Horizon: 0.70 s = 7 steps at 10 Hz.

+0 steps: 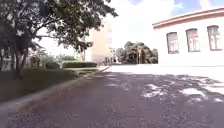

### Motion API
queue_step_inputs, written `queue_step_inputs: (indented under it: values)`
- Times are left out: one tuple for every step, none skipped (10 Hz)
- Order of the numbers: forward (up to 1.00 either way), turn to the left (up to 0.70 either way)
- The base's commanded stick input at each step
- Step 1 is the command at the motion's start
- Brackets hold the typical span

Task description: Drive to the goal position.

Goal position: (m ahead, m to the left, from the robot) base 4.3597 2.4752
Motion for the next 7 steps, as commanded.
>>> queue_step_inputs:
  values:
    - [0.85, 0.0]
    - [0.85, 0.0]
    - [0.85, 0.0]
    - [0.85, 0.0]
    - [0.85, 0.0]
    - [0.85, 0.0]
    - [0.85, 0.0]
